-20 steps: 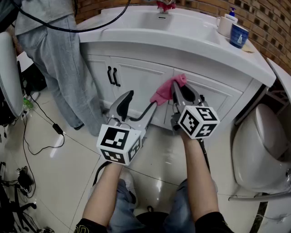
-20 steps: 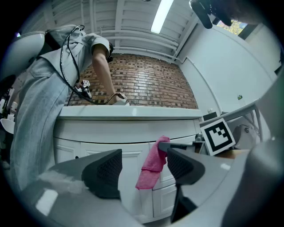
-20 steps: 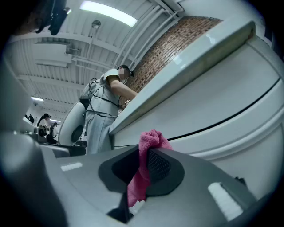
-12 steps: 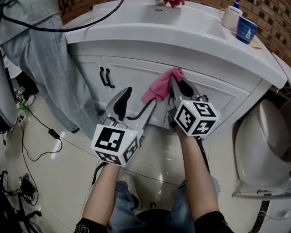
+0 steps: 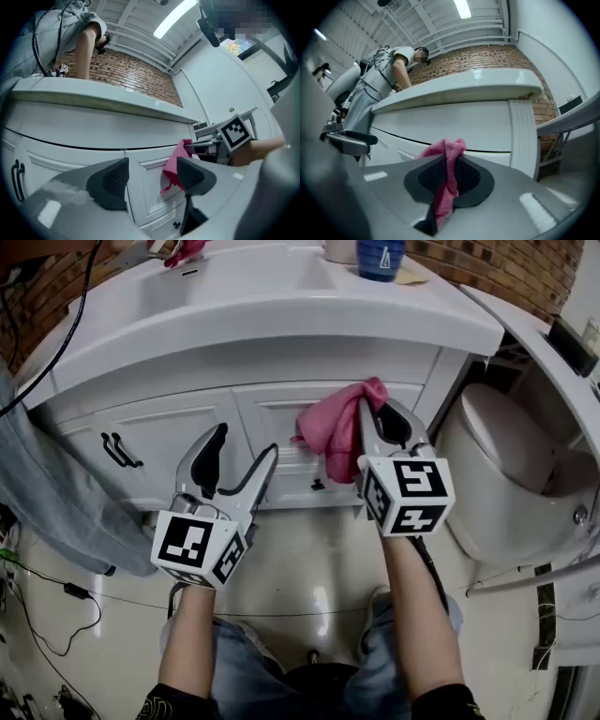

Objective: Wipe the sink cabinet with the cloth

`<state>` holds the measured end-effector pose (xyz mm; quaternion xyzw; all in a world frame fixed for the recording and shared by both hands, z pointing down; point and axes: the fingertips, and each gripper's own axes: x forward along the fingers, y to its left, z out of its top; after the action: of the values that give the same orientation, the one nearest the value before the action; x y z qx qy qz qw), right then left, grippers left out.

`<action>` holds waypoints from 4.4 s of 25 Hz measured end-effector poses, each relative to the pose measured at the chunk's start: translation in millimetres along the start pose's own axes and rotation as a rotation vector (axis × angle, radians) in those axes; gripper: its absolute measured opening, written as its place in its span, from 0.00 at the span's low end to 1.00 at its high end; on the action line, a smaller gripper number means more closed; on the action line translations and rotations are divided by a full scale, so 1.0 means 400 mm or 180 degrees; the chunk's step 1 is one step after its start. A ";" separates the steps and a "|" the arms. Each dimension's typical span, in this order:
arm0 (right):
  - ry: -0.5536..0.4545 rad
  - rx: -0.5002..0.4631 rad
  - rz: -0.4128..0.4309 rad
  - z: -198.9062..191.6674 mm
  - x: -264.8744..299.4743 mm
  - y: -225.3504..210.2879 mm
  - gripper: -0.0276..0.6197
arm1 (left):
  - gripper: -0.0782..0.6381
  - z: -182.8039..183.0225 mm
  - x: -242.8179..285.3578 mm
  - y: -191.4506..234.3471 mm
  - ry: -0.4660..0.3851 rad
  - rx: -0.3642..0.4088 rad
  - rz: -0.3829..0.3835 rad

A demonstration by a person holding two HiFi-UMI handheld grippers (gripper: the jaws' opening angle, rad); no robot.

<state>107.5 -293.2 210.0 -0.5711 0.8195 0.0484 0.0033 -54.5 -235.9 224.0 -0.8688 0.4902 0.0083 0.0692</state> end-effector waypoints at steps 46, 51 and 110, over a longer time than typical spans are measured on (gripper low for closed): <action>0.0507 0.0150 -0.0824 -0.110 -0.067 -0.189 0.08 | 0.55 0.002 -0.078 0.057 -0.0140 -0.0085 0.0353; 0.0413 0.0481 -0.0672 -0.098 -0.060 -0.136 0.08 | 0.55 -0.001 -0.062 0.043 -0.0122 -0.0102 0.0360; 0.0775 0.0578 0.0747 -0.245 0.121 0.414 0.08 | 0.55 -0.023 -0.169 0.198 -0.0030 -0.0114 0.0720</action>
<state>-59.4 -290.0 317.2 -0.4706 0.8758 -0.0952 -0.0499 -157.7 -220.0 229.7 -0.8090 0.5845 0.0289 0.0545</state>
